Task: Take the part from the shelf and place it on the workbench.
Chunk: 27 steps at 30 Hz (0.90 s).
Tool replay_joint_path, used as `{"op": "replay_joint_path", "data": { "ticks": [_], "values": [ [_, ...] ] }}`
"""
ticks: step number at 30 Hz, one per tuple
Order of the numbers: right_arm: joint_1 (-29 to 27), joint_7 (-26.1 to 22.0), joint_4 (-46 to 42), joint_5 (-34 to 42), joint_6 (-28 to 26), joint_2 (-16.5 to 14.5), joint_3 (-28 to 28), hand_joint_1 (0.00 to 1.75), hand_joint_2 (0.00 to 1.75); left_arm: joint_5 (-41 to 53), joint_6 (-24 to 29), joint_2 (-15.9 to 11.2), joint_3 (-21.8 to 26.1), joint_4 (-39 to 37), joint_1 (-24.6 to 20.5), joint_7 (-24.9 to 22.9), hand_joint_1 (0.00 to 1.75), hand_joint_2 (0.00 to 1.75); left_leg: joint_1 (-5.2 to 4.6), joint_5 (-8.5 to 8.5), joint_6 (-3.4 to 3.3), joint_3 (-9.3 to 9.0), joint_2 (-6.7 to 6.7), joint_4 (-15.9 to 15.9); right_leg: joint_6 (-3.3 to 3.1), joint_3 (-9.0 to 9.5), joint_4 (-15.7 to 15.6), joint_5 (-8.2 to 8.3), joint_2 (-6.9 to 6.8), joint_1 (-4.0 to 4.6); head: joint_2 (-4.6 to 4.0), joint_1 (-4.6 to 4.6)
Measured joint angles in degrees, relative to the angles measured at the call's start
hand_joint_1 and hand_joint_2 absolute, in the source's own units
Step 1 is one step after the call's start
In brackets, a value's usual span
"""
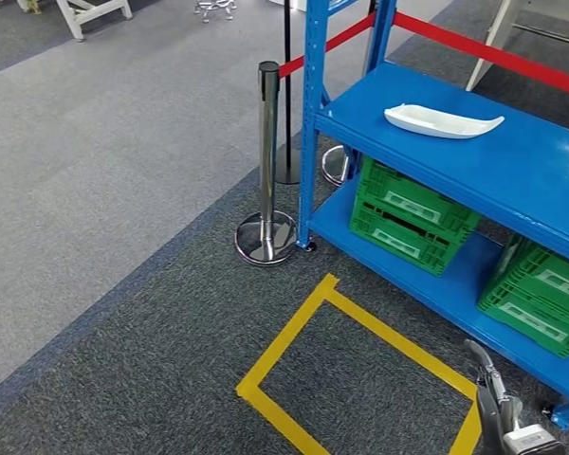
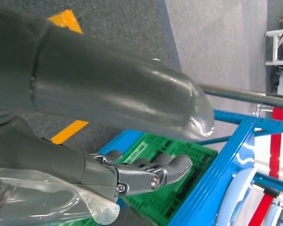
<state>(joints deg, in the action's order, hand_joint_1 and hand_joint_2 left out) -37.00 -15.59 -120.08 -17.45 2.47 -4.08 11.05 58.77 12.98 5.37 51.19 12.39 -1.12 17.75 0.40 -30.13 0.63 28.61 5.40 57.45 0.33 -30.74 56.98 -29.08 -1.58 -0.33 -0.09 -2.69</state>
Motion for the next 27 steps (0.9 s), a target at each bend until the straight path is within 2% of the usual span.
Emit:
{"op": "replay_joint_path", "data": {
  "ticks": [1, 2, 3, 4, 5, 6, 7, 8, 10, 11, 12, 14, 15, 16, 18, 19, 20, 21, 22, 23, 24, 25, 26, 27],
  "values": [
    [0.03, -0.01, -0.01, -0.01, 0.00, -0.03, 0.03, 0.00, 0.00, 0.01, 0.00, 0.00, 0.00, 0.00, -0.05, 0.03, 0.00, 0.00, 0.10, -1.22, 0.27, 0.54, -1.12, 1.60, -0.33, 0.19, -0.11, 0.19, 0.47, -0.12, 0.00, 0.10],
    [0.10, -0.01, -0.01, -0.01, 0.00, -0.05, 0.04, 0.00, 0.00, 0.02, -0.01, 0.01, 0.00, 0.00, -0.05, 0.08, 0.00, 0.00, 0.19, -3.02, 0.46, 1.69, -2.54, 4.49, -0.60, 0.38, -0.16, 0.34, 0.97, -0.23, 0.00, 0.25],
    [0.18, -0.01, 0.00, -0.01, 0.00, -0.07, 0.05, 0.00, 0.00, 0.03, -0.01, 0.04, 0.00, 0.00, 0.00, 0.14, 0.00, 0.00, 0.21, -5.07, 0.55, 3.39, -3.79, 8.40, -0.77, 0.34, -0.14, 0.41, 1.52, -0.19, 0.00, 0.36],
    [0.23, -0.01, 0.02, -0.02, 0.00, -0.09, 0.05, 0.00, 0.00, 0.04, -0.02, 0.07, 0.00, 0.00, 0.10, 0.20, 0.00, 0.00, 0.21, -6.76, 0.56, 5.21, -4.43, 12.42, -0.88, 0.31, -0.12, 0.46, 2.15, -0.11, 0.00, 0.42],
    [0.26, -0.01, 0.03, -0.02, 0.00, -0.13, 0.05, 0.00, 0.00, 0.04, -0.02, 0.09, 0.00, 0.00, 0.21, 0.27, 0.00, 0.00, 0.19, -7.51, 0.51, 6.64, -4.73, 15.34, -0.93, 0.33, -0.11, 0.46, 2.86, 0.00, 0.00, 0.43],
    [0.27, -0.01, 0.04, -0.02, 0.00, -0.20, 0.05, 0.00, 0.00, 0.04, -0.02, 0.10, 0.00, 0.00, 0.30, 0.34, 0.00, 0.00, 0.16, -7.04, 0.36, 7.26, -4.87, 16.25, -0.95, 0.38, -0.09, 0.45, 3.62, 0.12, 0.00, 0.44],
    [0.26, -0.01, 0.04, -0.02, 0.00, -0.26, 0.05, 0.00, 0.00, 0.04, -0.02, 0.09, 0.00, 0.01, 0.36, 0.39, 0.00, 0.00, 0.13, -5.36, 0.10, 6.85, -5.08, 14.75, -0.96, 0.48, -0.09, 0.45, 4.38, 0.22, 0.00, 0.44],
    [0.27, -0.01, 0.04, -0.02, 0.00, -0.32, 0.05, 0.00, 0.00, 0.04, -0.02, 0.07, 0.01, 0.01, 0.38, 0.44, 0.00, 0.00, 0.07, -2.89, -0.26, 5.60, -5.63, 11.31, -0.96, 0.60, -0.09, 0.44, 5.13, 0.29, 0.00, 0.43],
    [0.35, -0.01, 0.05, -0.02, 0.00, -0.37, 0.07, 0.00, 0.00, 0.05, -0.02, -0.02, 0.03, 0.02, 0.40, 0.54, 0.00, 0.00, 0.02, 0.94, -1.06, 2.75, -8.23, 3.60, -0.85, 0.54, 0.03, 0.42, 6.46, 0.38, 0.00, 0.38],
    [0.42, -0.01, 0.05, -0.02, 0.00, -0.37, 0.07, 0.00, 0.00, 0.06, -0.02, -0.06, 0.04, 0.02, 0.42, 0.58, 0.00, 0.00, -0.02, 1.70, -1.26, 1.90, -9.23, 1.21, -0.68, 0.29, 0.13, 0.46, 7.08, 0.34, 0.00, 0.40],
    [0.47, -0.01, 0.06, -0.02, 0.00, -0.38, 0.07, 0.00, 0.00, 0.07, -0.02, -0.08, 0.04, 0.02, 0.41, 0.62, 0.00, 0.00, -0.07, 1.74, -1.36, 1.59, -9.78, 0.18, -0.41, -0.04, 0.20, 0.53, 7.68, 0.24, 0.00, 0.39],
    [0.44, -0.02, 0.04, -0.05, 0.01, -0.38, 0.07, 0.00, 0.00, 0.30, -0.02, -0.01, 0.04, 0.03, 0.34, 0.67, 0.00, 0.00, -0.06, 1.79, -1.48, 1.44, -8.77, -0.45, 0.28, -0.83, 0.21, 0.68, 8.68, 0.00, 0.00, 0.42],
    [0.38, -0.02, 0.03, -0.08, 0.02, -0.38, 0.08, 0.00, 0.00, 0.50, -0.01, 0.02, 0.03, 0.04, 0.27, 0.70, 0.00, 0.00, 0.04, 1.95, -1.69, 1.32, -8.15, -0.84, 0.59, -1.23, 0.58, 0.34, 7.99, 0.01, 0.00, 0.33],
    [0.41, -0.02, 0.02, -0.11, 0.03, -0.38, 0.09, 0.00, 0.00, 0.72, -0.01, 0.04, 0.03, 0.05, 0.23, 0.72, 0.00, 0.00, 0.17, 2.14, -1.91, 1.19, -7.43, -1.24, 0.86, -2.02, 1.84, -0.65, 6.66, 0.06, 0.00, 0.16],
    [0.60, -0.02, 0.03, -0.15, 0.08, -0.39, 0.08, 0.00, 0.00, 0.96, -0.01, 0.04, 0.02, 0.07, 0.25, 0.74, 0.00, 0.00, 0.28, 2.27, -2.22, 1.07, -5.87, -1.63, 1.39, -4.91, 7.79, -4.34, 3.29, 0.05, 0.00, -0.21],
    [0.71, -0.01, 0.04, -0.16, 0.09, -0.39, 0.07, 0.00, 0.00, 0.99, -0.02, 0.06, 0.02, 0.07, 0.35, 0.74, 0.00, 0.00, 0.27, 2.24, -2.25, 1.09, -5.07, -1.61, 1.67, -6.83, 11.70, -6.26, 2.50, -0.09, 0.00, -0.32],
    [0.74, -0.01, 0.07, -0.16, 0.11, -0.39, 0.06, 0.00, 0.00, 1.01, -0.02, 0.07, 0.02, 0.07, 0.45, 0.74, 0.00, 0.00, 0.27, 2.19, -2.23, 1.10, -4.27, -1.59, 1.96, -8.31, 14.79, -7.39, 2.18, -0.25, 0.00, -0.33],
    [0.73, -0.01, 0.10, -0.16, 0.11, -0.39, 0.07, 0.00, 0.00, 1.01, -0.02, 0.10, 0.02, 0.07, 0.51, 0.74, 0.00, 0.00, 0.30, 2.12, -2.17, 1.09, -3.49, -1.58, 2.23, -8.91, 16.14, -7.42, 2.02, -0.44, 0.00, -0.33],
    [0.72, -0.01, 0.14, -0.17, 0.11, -0.39, 0.07, 0.00, 0.00, 1.01, -0.02, 0.13, 0.02, 0.07, 0.51, 0.74, 0.00, 0.00, 0.37, 2.02, -2.04, 1.03, -2.81, -1.55, 2.47, -8.29, 15.11, -6.31, 1.79, -0.63, 0.00, -0.33],
    [0.72, -0.01, 0.16, -0.17, 0.11, -0.39, 0.08, 0.00, 0.00, 1.01, -0.02, 0.18, 0.02, 0.07, 0.47, 0.74, 0.00, 0.00, 0.47, 1.88, -1.83, 0.93, -2.16, -1.48, 2.69, -6.47, 11.86, -4.41, 1.26, -0.83, 0.00, -0.33],
    [0.73, -0.01, 0.18, -0.17, 0.11, -0.38, 0.08, 0.00, 0.00, 1.01, -0.02, 0.17, 0.02, 0.07, 0.41, 0.74, 0.00, 0.00, 0.50, 1.67, -1.51, 0.75, -1.60, -1.32, 2.86, -4.09, 7.50, -2.59, 0.06, -0.98, 0.00, -0.35],
    [0.77, 0.00, 0.20, -0.18, 0.11, -0.38, 0.07, 0.00, 0.00, 1.01, -0.02, 0.14, 0.02, 0.08, 0.37, 0.74, 0.00, 0.00, 0.45, 1.39, -1.11, 0.60, -1.14, -1.08, 2.81, -1.99, 3.78, -1.23, -1.02, -1.04, 0.00, -0.35],
    [0.79, 0.00, 0.21, -0.19, 0.11, -0.39, 0.07, 0.00, 0.00, 1.01, -0.02, 0.12, 0.02, 0.09, 0.34, 0.74, 0.00, 0.00, 0.35, 1.14, -0.72, 0.42, -0.74, -0.88, 2.54, -0.68, 1.34, -0.53, -1.74, -1.02, 0.00, -0.29],
    [0.81, 0.00, 0.22, -0.19, 0.11, -0.39, 0.07, 0.00, 0.00, 1.01, -0.02, 0.08, 0.02, 0.10, 0.29, 0.75, 0.00, 0.00, 0.24, 0.95, -0.36, 0.21, -0.39, -0.74, 2.14, -0.23, 0.40, -0.45, -2.09, -0.93, 0.00, -0.27]
  ]
}}
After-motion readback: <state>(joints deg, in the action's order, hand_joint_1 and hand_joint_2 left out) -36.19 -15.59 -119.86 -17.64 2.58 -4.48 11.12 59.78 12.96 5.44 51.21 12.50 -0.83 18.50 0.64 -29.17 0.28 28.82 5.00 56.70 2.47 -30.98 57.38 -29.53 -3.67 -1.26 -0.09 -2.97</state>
